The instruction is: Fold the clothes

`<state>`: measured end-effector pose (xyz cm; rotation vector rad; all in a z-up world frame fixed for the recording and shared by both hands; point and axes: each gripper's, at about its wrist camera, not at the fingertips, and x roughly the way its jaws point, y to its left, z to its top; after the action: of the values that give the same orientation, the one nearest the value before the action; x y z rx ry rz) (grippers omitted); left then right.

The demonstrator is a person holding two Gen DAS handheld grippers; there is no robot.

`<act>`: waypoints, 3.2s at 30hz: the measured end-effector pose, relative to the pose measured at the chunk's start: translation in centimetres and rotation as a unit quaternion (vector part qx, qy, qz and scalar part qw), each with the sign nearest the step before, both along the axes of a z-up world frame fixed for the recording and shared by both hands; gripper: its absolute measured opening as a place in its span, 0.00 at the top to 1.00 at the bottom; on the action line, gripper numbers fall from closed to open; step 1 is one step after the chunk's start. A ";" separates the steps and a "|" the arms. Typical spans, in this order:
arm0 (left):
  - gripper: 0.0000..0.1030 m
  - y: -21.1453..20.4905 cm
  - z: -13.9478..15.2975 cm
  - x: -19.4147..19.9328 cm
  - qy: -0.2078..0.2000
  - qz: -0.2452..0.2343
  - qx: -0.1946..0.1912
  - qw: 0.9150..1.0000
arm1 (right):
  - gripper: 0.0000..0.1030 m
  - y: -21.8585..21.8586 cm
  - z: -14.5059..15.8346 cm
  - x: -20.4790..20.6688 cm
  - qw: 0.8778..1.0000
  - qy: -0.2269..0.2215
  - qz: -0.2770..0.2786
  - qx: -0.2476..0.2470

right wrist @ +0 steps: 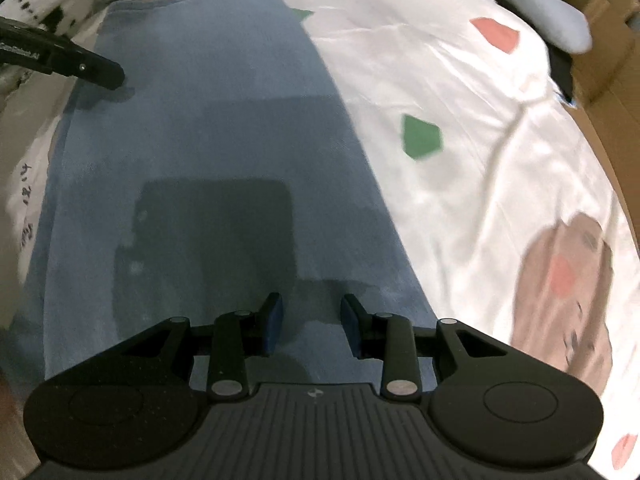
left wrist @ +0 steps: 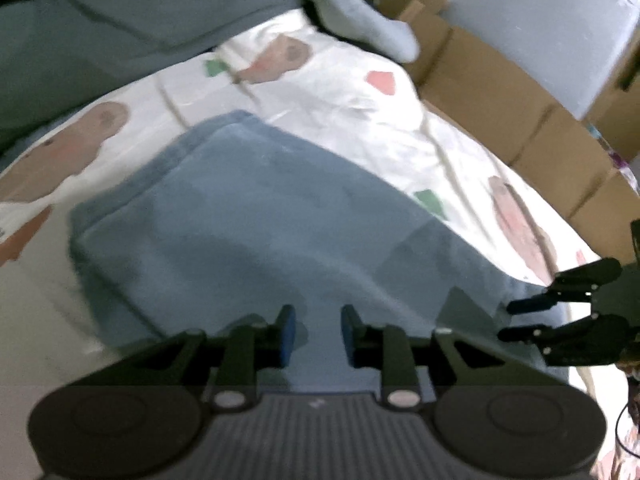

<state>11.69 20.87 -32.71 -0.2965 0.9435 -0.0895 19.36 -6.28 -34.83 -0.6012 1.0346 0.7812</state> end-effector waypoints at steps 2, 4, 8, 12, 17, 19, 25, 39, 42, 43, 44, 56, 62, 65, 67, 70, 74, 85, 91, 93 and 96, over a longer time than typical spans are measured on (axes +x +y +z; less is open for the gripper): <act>0.73 -1.1 0.1 0.5 -0.002 -0.017 -0.009 1.000 | 0.62 -1.1 0.0 -0.5 1.000 -0.007 -0.001 -0.002; 0.71 -2.3 0.1 1.1 -0.005 -0.037 -0.012 0.999 | 0.62 -2.3 0.0 -0.9 1.000 -0.013 -0.004 -0.003; 0.70 -4.7 -0.4 2.1 -0.003 -0.071 -0.018 0.997 | 0.61 -5.1 0.0 -1.8 0.999 -0.022 -0.029 0.003; 0.62 -6.7 -1.5 2.9 -0.002 -0.102 -0.017 0.995 | 0.62 -7.5 -0.3 -3.3 0.998 -0.044 -0.047 0.006; 0.62 -7.6 -4.1 3.2 0.014 -0.114 0.000 0.993 | 0.62 -9.6 -0.2 -4.0 0.994 -0.062 -0.082 0.027; 0.62 -8.0 -4.5 3.3 0.010 -0.122 0.015 0.992 | 0.62 -10.2 -0.1 -4.0 0.992 -0.067 -0.099 0.038; 0.61 -9.1 -4.6 3.9 -0.004 -0.142 0.054 0.988 | 0.61 -11.9 0.2 -4.0 0.983 -0.082 -0.147 0.072; 0.61 -12.6 -3.9 2.8 -0.010 -0.169 0.045 0.985 | 0.64 -11.5 -0.9 -8.4 0.984 -0.086 -0.126 0.087; 0.58 -14.1 -4.2 2.5 -0.008 -0.187 0.043 0.981 | 0.64 -11.6 -0.9 -9.5 0.985 -0.089 -0.122 0.084; 0.56 -14.6 -4.3 2.4 -0.008 -0.192 0.043 0.980 | 0.64 -11.7 -1.0 -9.8 0.985 -0.087 -0.125 0.085; 0.55 -15.1 -4.4 2.5 -0.006 -0.195 0.044 0.980 | 0.64 -11.8 -1.0 -10.2 0.984 -0.086 -0.127 0.087; 0.56 -16.6 -4.7 0.2 0.011 -0.222 0.017 0.975 | 0.67 -12.4 -0.2 -13.2 0.983 -0.055 -0.139 0.108; 0.57 -16.1 -4.8 -2.2 0.030 -0.231 0.015 0.972 | 0.68 -11.9 1.2 -14.5 0.981 -0.059 -0.123 0.137; 0.57 -15.7 -4.9 -3.2 0.041 -0.228 0.010 0.973 | 0.68 -11.0 1.0 -15.1 0.983 -0.045 -0.102 0.144; 0.58 -15.5 -4.9 -4.0 0.046 -0.229 0.011 0.972 | 0.69 -10.5 0.6 -15.5 0.985 -0.035 -0.091 0.141; 0.61 -15.2 -4.8 -5.0 0.048 -0.231 0.013 0.972 | 0.75 -10.5 -0.1 -15.8 0.984 -0.007 -0.098 0.145; 0.69 -14.4 -4.8 -5.8 0.069 -0.227 0.008 0.971 | 0.75 -10.2 -0.6 -16.5 0.986 0.004 -0.093 0.141; 0.84 -12.4 -3.3 -7.4 0.104 -0.222 -0.004 0.969 | 0.80 -10.2 -0.7 -18.8 0.986 0.025 -0.091 0.138; 0.87 -13.3 -3.8 -7.3 0.111 -0.234 -0.011 0.966 | 0.80 -10.7 -0.3 -19.0 0.983 0.034 -0.105 0.149; 0.88 -13.6 -4.3 -7.3 0.117 -0.239 -0.009 0.964 | 0.80 -11.0 -0.1 -19.1 0.981 0.039 -0.110 0.157; 0.91 -13.6 -5.3 -7.4 0.129 -0.245 -0.009 0.961 | 0.80 -11.3 0.1 -18.9 0.976 0.048 -0.132 0.166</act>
<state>4.32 7.26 -38.05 -0.0843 1.2623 -0.5239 0.41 -17.62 -34.70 -0.1359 1.0174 0.7310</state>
